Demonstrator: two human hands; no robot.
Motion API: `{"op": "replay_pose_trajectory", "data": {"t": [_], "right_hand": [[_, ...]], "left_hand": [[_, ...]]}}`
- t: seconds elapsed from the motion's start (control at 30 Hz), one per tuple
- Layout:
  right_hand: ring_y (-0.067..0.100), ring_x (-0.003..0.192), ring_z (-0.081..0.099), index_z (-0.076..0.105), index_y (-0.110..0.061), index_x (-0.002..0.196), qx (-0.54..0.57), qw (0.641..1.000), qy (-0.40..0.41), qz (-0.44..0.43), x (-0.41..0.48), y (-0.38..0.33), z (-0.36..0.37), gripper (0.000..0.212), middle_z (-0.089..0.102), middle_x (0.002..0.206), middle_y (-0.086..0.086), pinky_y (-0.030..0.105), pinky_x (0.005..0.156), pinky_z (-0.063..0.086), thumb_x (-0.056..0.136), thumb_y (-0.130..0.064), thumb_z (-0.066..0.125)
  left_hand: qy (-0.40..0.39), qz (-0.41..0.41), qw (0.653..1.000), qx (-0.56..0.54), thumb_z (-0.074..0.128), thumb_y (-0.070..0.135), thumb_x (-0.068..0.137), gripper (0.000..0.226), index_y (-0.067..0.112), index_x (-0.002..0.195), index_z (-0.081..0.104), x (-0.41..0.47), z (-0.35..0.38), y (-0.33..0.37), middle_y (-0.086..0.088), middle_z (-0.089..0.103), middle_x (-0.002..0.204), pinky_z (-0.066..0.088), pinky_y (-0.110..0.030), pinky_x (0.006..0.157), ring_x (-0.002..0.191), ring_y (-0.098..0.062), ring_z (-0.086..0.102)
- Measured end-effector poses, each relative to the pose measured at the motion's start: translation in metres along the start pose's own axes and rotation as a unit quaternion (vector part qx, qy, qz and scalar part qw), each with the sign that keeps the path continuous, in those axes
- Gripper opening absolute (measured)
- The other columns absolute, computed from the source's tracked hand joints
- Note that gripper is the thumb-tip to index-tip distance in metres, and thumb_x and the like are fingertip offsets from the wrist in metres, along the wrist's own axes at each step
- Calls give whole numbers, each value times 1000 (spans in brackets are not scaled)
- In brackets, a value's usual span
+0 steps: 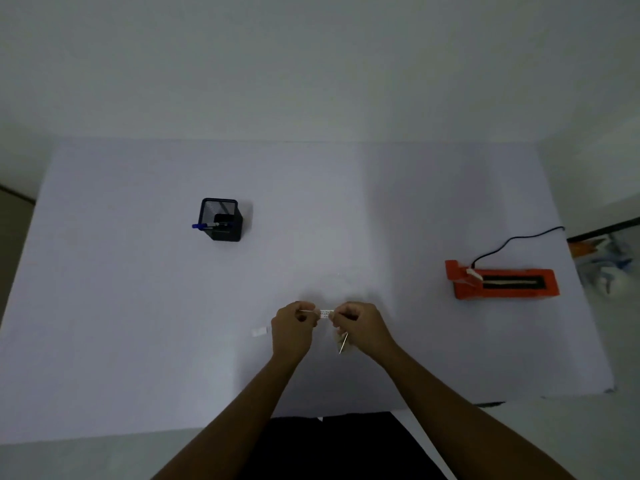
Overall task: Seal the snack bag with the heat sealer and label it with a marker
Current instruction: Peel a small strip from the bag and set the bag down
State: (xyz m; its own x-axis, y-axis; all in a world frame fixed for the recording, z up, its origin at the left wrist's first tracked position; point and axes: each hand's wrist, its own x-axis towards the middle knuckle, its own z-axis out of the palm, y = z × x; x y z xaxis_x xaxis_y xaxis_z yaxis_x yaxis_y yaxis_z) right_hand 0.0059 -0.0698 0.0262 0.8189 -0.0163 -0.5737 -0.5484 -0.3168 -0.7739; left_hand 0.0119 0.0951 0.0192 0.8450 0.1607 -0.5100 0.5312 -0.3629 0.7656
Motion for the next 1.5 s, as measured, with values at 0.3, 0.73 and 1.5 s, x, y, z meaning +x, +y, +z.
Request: {"op": "replay_pose_trajectory", "data": {"t": [0.3,0.73,1.5], "right_hand": [[5,59,59,72,-10,80,-165,985,2,-44,40,26,-29,13,66,68,-3,16,55,46,88,-20,69],[20,67,65,65,-6,72,-246,969,-7,14,79,45,-34,23,68,72,6,34,61,52,87,-23,64],[11,50,38,38,-19,58,-258,963,39,65,78,47,-24,30,44,56,-2,28,46,29,79,-12,59]], "left_hand": [[-38,-37,997,51,75,14,81,5,15,84,78,25,47,-2,0,76,78,55,-24,70,69,-11,69],[-76,-31,982,172,65,18,86,9,15,82,73,53,80,-4,2,71,81,46,-19,62,70,-9,62],[-72,-24,974,214,66,20,82,11,18,72,62,58,91,-1,0,66,77,48,-25,60,66,-13,60]]}}
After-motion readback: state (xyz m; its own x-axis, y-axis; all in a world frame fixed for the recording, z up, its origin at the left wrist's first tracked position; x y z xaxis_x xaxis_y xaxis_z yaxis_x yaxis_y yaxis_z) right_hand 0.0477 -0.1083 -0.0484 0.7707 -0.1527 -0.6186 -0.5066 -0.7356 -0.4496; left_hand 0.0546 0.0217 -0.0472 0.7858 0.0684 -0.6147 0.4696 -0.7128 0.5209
